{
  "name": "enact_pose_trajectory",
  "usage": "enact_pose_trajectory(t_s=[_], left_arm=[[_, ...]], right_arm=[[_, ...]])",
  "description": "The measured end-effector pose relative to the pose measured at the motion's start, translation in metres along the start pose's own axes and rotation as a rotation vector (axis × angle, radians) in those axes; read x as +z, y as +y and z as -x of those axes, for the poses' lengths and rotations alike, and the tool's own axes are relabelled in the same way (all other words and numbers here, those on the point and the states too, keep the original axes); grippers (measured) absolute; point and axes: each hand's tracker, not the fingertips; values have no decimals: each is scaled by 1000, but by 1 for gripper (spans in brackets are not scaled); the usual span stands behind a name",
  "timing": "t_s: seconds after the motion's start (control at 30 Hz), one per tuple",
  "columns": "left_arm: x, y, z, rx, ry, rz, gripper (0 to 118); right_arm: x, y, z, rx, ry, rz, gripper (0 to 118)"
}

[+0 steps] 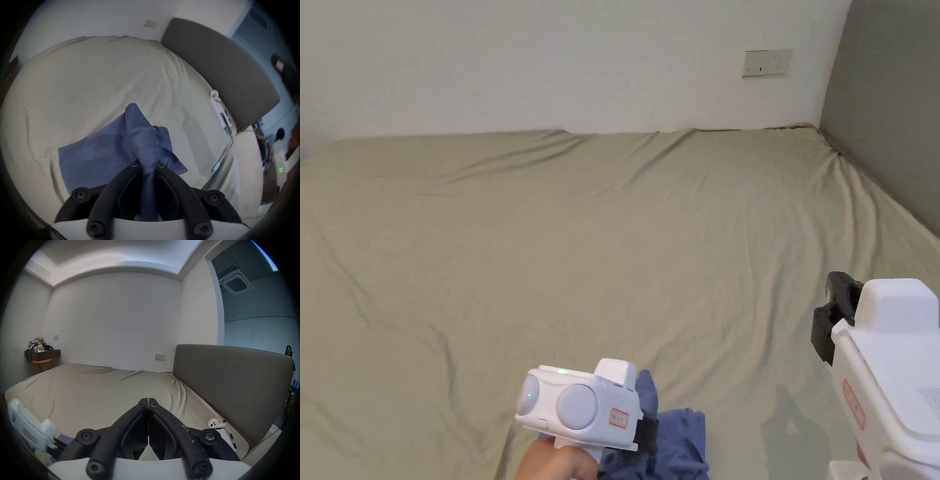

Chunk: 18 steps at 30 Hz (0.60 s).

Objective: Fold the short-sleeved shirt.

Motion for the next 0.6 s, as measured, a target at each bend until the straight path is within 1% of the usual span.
enact_pose_trajectory(t_s=[0.07, 0.1, 0.13, 0.17, 0.2, 0.23, 0.27, 0.3, 0.4, 0.47, 0.5, 0.53, 0.57, 0.6], left_arm=[[-22, -4, -11, -5, 9, 39, 13], [-29, -6, -16, 0, 16, 41, 19], [-32, -8, -18, -4, 16, 26, 29], [-33, -11, -19, -7, -9, 14, 47], [-31, -12, -19, -2, -54, -6, 76], [-29, -14, -19, 7, -92, -22, 94], [-24, -14, -20, 9, -119, -33, 108], [-16, -14, -20, 18, -128, -66, 115], [15, -14, -13, 34, -139, -209, 113], [37, -14, -6, 53, -100, -307, 113], [47, -15, -2, 59, -68, -367, 110], [57, -18, 2, 62, -33, -422, 103], [65, -20, 6, 65, 16, -487, 89], [73, -24, 10, 67, 54, -550, 59]], right_arm=[[1, -2, -5, -1, -11, 4, 2], [1, -4, -8, -2, -18, 8, 2], [1, -4, -10, -1, -22, 11, 2], [1, -5, -12, -1, -25, 15, 2], [1, -6, -13, -3, -29, 17, 2], [1, -6, -14, -6, -30, 20, 2], [1, -6, -15, -7, -31, 21, 2], [1, -6, -15, -8, -32, 21, 2], [1, -4, -14, -8, -34, 16, 2], [0, -2, -12, -10, -31, 10, 2], [1, -1, -10, -10, -29, 8, 2], [1, 0, -9, -10, -26, 5, 2], [0, 1, -7, -9, -22, 3, 2], [0, 1, -6, -8, -19, 2, 2]])
